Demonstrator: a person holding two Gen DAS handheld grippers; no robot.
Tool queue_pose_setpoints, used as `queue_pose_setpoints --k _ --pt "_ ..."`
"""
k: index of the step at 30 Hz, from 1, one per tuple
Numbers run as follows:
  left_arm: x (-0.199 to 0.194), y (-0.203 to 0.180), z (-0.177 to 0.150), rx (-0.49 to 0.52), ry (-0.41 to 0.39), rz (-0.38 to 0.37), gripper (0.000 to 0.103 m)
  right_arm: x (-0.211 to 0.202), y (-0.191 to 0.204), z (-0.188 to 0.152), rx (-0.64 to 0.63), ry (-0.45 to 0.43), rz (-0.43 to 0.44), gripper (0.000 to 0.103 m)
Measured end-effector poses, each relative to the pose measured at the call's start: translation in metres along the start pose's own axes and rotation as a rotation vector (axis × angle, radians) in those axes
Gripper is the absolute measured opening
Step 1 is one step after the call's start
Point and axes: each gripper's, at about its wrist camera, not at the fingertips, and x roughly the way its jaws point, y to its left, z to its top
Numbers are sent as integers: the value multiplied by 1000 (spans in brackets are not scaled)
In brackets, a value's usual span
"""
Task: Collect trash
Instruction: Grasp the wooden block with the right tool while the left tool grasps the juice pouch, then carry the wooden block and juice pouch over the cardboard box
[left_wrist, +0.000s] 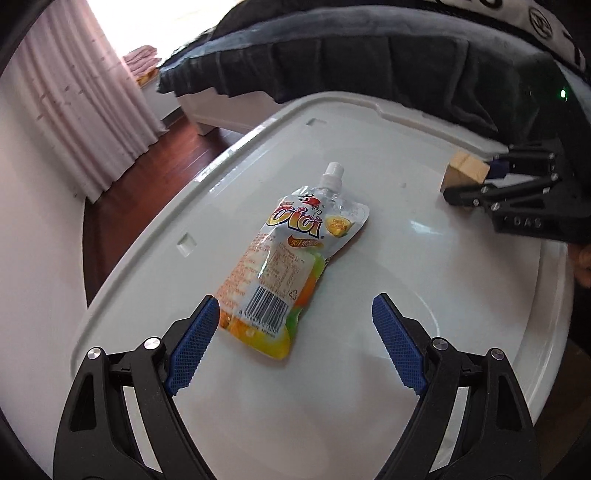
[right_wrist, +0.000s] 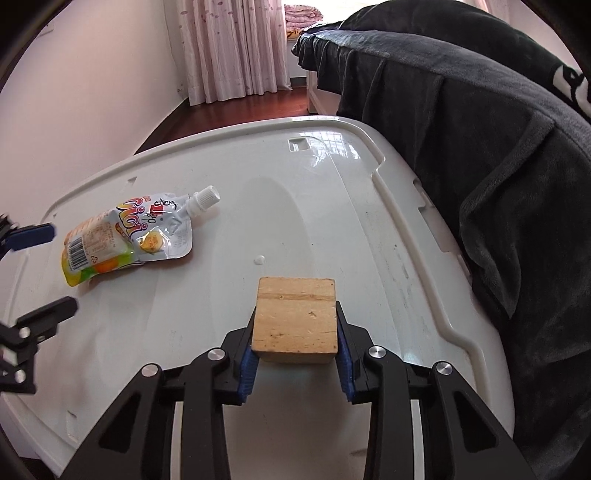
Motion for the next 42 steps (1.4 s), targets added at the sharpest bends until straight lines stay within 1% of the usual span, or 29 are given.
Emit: queue_pose_setpoints --k 3,8,12,13,14,15,17,18,19,20,21,22,24,26,30,32,34,37,42 --pt "17 7 9 56 12 14 83 2 -1 2 -7 0 2 35" --pt "35 20 25 57 1 2 83 3 3 3 -29 -3 -17 35" --pt "62 16 29 79 50 -15 83 5 3 4 -32 0 -16 35" --pt "66 13 27 90 58 -9 84 5 3 4 -29 5 -13 35" --pt "64 12 26 91 22 2 84 5 3 5 -27 2 -12 35" --pt "65 12 25 87 20 12 85 6 3 5 -26 5 -11 35" --pt "65 17 23 29 29 -9 84 6 2 5 -21 4 -10 35" --pt "64 19 21 8 29 -24 77 6 2 6 -21 4 -11 35" --pt "62 20 20 -16 25 -45 57 6 3 6 -22 2 -12 35" --pt "61 21 18 -44 22 -57 57 6 3 5 -22 1 -13 35" --pt "59 20 16 -73 18 -23 56 6 3 5 -24 0 -15 35" --pt "57 18 14 -85 13 1 52 6 3 5 -28 -1 -17 35" --pt "52 9 8 -108 4 66 49 6 4 5 -29 -4 -20 35" --pt "47 3 5 -149 6 111 47 5 5 4 -28 -9 -20 35" --pt "34 -1 -12 -314 27 201 45 5 2 4 -8 -10 -5 35" --pt "26 -2 -21 -389 41 261 45 3 4 3 -10 -10 9 35" --pt "14 -7 -32 -444 59 338 45 0 9 2 -16 -19 36 35" --pt "0 -10 -55 -551 84 381 45 -8 23 -2 -51 -31 71 35" --pt "-28 -18 -98 -707 78 453 44 -22 46 -15 -106 -31 129 35"
